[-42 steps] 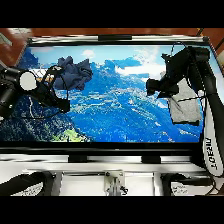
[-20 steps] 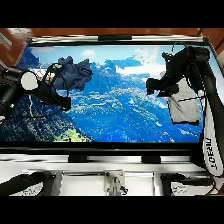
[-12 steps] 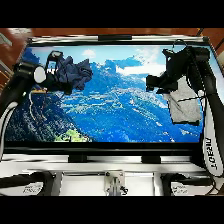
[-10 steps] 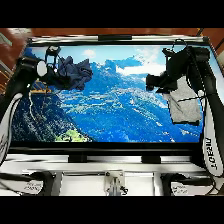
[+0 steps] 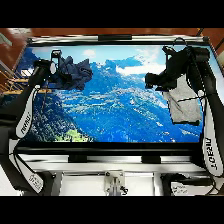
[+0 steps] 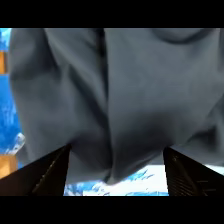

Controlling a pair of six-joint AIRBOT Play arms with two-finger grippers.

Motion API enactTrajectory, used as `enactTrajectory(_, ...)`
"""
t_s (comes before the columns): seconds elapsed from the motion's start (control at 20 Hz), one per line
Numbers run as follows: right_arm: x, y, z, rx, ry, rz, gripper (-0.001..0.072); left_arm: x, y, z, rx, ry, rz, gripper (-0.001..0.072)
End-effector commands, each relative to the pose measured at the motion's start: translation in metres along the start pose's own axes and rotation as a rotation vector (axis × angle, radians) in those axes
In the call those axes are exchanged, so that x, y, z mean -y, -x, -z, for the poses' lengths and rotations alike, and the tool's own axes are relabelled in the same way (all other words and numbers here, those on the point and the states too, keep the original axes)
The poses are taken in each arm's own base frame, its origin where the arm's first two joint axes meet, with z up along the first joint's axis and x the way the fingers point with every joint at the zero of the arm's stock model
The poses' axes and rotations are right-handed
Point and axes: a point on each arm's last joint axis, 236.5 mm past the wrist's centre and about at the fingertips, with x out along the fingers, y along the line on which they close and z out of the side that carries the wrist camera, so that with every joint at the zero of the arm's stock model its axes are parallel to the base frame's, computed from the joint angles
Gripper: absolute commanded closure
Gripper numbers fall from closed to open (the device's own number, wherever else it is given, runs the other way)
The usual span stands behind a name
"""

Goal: Fold the shirts.

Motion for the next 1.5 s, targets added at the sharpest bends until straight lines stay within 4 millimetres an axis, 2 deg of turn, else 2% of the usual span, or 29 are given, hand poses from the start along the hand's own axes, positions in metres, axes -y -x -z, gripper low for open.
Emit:
enactTrajectory(0.0, -0.002, 0.0, -0.001, 0.002, -0.002, -0.007, 0.0154, 0.002, -0.025, 0.0, 0.017, 0.0, 0.002, 0.0042)
enactTrajectory(0.05, -0.004, 0.0, 0.001, -0.004, -0.004, -0.017, 0.0153, 0.002, -0.026, 0.0, 0.015, 0.001, 0.002, 0.0126)
enactTrajectory(0.15, -0.006, 0.0, 0.001, -0.006, -0.005, -0.025, 0.0153, 0.003, -0.021, -0.004, 0.025, 0.005, 0.009, 0.068)
enactTrajectory(0.25, -0.005, 0.0, 0.004, -0.016, -0.001, -0.021, 0.0154, 0.014, 0.0, -0.023, 0.073, 0.036, 0.057, 0.0675)
enactTrajectory(0.35, -0.002, 0.0, 0.016, -0.069, 0.007, -0.01, 0.0154, 0.028, 0.05, -0.061, 0.186, 0.046, 0.099, 0.0676)
enactTrajectory(0.45, -0.002, 0.008, 0.032, -0.126, -0.002, -0.007, 0.0174, 0.045, 0.131, -0.106, 0.355, 0.006, 0.128, 0.0676)
enactTrajectory(0.5, -0.01, 0.021, 0.036, -0.118, 0.002, -0.034, 0.0272, 0.055, 0.182, -0.122, 0.446, -0.041, 0.142, 0.0676)
enactTrajectory(0.55, -0.018, 0.042, 0.033, -0.063, 0.011, -0.065, 0.033, 0.067, 0.242, -0.133, 0.546, -0.076, 0.165, 0.0676)
enactTrajectory(0.6, -0.023, 0.068, 0.025, 0.031, 0.03, -0.077, 0.0329, 0.078, 0.303, -0.136, 0.636, -0.096, 0.195, 0.0675)
enactTrajectory(0.7, -0.022, 0.124, 0.013, 0.227, 0.065, -0.06, 0.0328, 0.097, 0.411, -0.123, 0.777, -0.126, 0.268, 0.0675)
enactTrajectory(0.75, -0.014, 0.156, 0.01, 0.328, 0.076, -0.023, 0.0316, 0.105, 0.453, -0.11, 0.823, -0.142, 0.306, 0.0675)
enactTrajectory(0.8, -0.009, 0.186, 0.013, 0.409, 0.086, 0.002, 0.0308, 0.112, 0.488, -0.094, 0.853, -0.163, 0.345, 0.0675)
enactTrajectory(0.85, -0.005, 0.212, 0.018, 0.474, 0.092, 0.015, 0.0308, 0.118, 0.509, -0.078, 0.853, -0.182, 0.375, 0.0675)
enactTrajectory(0.9, -0.004, 0.234, 0.024, 0.534, 0.098, 0.018, 0.0306, 0.124, 0.515, -0.059, 0.811, -0.208, 0.395, 0.0675)
enactTrajectory(0.95, -0.004, 0.255, 0.03, 0.592, 0.107, 0.016, 0.0303, 0.13, 0.508, -0.04, 0.737, -0.236, 0.402, 0.0675)
enactTrajectory(1.0, -0.006, 0.27, 0.036, 0.629, 0.113, 0.008, 0.0304, 0.138, 0.489, -0.018, 0.631, -0.272, 0.403, 0.0675)
enactTrajectory(1.1, -0.006, 0.282, 0.052, 0.633, 0.116, -0.001, 0.0303, 0.163, 0.441, 0.026, 0.419, -0.344, 0.422, 0.0674)
enactTrajectory(1.2, -0.007, 0.27, 0.07, 0.541, 0.118, -0.012, 0.0301, 0.2, 0.39, 0.067, 0.256, -0.363, 0.471, 0.0675)
enactTrajectory(1.3, -0.017, 0.243, 0.088, 0.418, 0.179, -0.049, 0.0044, 0.229, 0.335, 0.113, 0.121, -0.372, 0.478, 0.0675)
enactTrajectory(1.4, -0.031, 0.201, 0.11, 0.27, 0.191, -0.134, 0.0043, 0.24, 0.281, 0.161, -0.015, -0.283, 0.453, 0.0672)
enactTrajectory(1.45, -0.035, 0.178, 0.121, 0.199, 0.181, -0.167, 0.0043, 0.238, 0.261, 0.182, -0.081, -0.24, 0.434, 0.0565)
